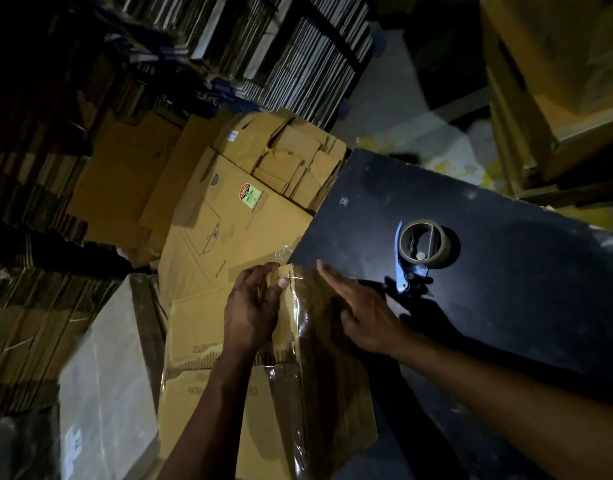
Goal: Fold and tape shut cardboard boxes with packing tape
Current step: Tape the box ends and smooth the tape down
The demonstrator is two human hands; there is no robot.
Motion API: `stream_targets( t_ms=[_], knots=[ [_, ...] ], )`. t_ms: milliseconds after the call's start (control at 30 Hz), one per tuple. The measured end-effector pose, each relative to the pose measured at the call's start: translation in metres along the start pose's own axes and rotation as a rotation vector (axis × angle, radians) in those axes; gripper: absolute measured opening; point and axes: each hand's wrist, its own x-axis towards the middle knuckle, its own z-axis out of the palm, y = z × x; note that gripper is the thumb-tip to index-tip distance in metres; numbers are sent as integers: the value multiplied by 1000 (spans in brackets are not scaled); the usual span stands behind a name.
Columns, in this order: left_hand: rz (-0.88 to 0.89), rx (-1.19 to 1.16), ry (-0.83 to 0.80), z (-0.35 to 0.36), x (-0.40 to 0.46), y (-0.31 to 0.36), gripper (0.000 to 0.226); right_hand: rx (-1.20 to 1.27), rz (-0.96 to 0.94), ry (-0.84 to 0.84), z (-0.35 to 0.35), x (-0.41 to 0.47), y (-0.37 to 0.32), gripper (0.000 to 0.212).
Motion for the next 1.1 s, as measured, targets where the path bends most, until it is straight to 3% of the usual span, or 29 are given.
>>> stream_targets(
  t_ms=[100,233,333,400,467,567,700,900,1100],
  knots=[
    [1,1,4,0,-1,1,48,8,-13,-26,17,21,-8,106],
    [-16,-26,0,1,-2,1,42,-46,-25,-58,37,-12,-6,110],
    [-14,-29,2,2,-3,1,45,-37,-76,46,24,-23,3,75],
    [-7,-39,9,2,-3,1,45,15,-4,177,6,-5,-10,52],
    [-5,-56,7,3,-3,1,42,113,91,199,-13,28,-37,61],
    [7,-61,20,1,-4,1,42,166,104,50,-29,78,-58,67],
    [25,-77,30,1,-3,5,38,260,147,-173,-30,105,-26,41],
    [-6,-106,38,4,-4,0,37,433,152,-247,-28,116,2,34],
    [-13,-138,48,5,-6,4,31,277,142,-348,-47,109,18,41]
  ],
)
